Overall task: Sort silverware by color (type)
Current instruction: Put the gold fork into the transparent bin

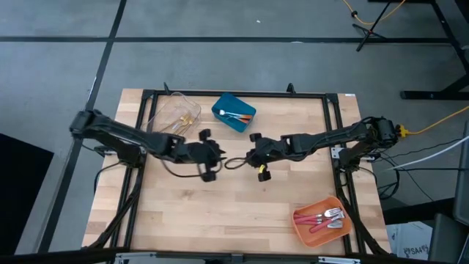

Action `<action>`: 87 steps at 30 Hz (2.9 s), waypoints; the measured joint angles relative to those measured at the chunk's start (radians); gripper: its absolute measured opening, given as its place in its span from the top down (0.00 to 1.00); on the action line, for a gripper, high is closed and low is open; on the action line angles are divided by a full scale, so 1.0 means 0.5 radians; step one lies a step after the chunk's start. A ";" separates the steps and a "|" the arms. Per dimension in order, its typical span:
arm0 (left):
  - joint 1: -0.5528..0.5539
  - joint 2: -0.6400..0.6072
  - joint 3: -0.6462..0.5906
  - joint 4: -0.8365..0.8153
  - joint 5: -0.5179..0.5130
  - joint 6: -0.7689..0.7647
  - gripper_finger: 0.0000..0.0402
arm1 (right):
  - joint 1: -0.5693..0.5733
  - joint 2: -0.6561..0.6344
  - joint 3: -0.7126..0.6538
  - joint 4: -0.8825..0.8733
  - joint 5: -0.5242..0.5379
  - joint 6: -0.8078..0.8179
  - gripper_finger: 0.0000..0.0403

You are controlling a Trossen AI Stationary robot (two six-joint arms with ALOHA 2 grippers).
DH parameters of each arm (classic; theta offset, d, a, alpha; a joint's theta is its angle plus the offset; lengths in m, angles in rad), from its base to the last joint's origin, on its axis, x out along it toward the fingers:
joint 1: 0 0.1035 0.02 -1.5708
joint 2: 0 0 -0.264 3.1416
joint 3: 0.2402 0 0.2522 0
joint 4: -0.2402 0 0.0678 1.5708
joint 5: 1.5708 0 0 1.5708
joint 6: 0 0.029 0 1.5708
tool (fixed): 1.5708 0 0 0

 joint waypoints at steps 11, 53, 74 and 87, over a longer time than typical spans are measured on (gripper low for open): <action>-0.403 -0.628 0.000 -0.828 -0.333 -0.599 0.80 | -0.005 0.000 0.000 0.570 0.017 0.008 1.00; -0.549 -0.237 -0.003 0.747 -1.188 -0.008 0.80 | 0.002 0.000 0.000 1.846 -0.145 0.121 1.00; -0.429 -0.237 -0.003 1.009 -0.916 0.152 0.80 | 0.001 0.000 0.001 1.844 -0.144 0.119 1.00; -0.340 -0.237 -0.003 1.009 -0.651 0.153 0.80 | 0.002 0.000 0.001 1.838 -0.145 0.115 1.00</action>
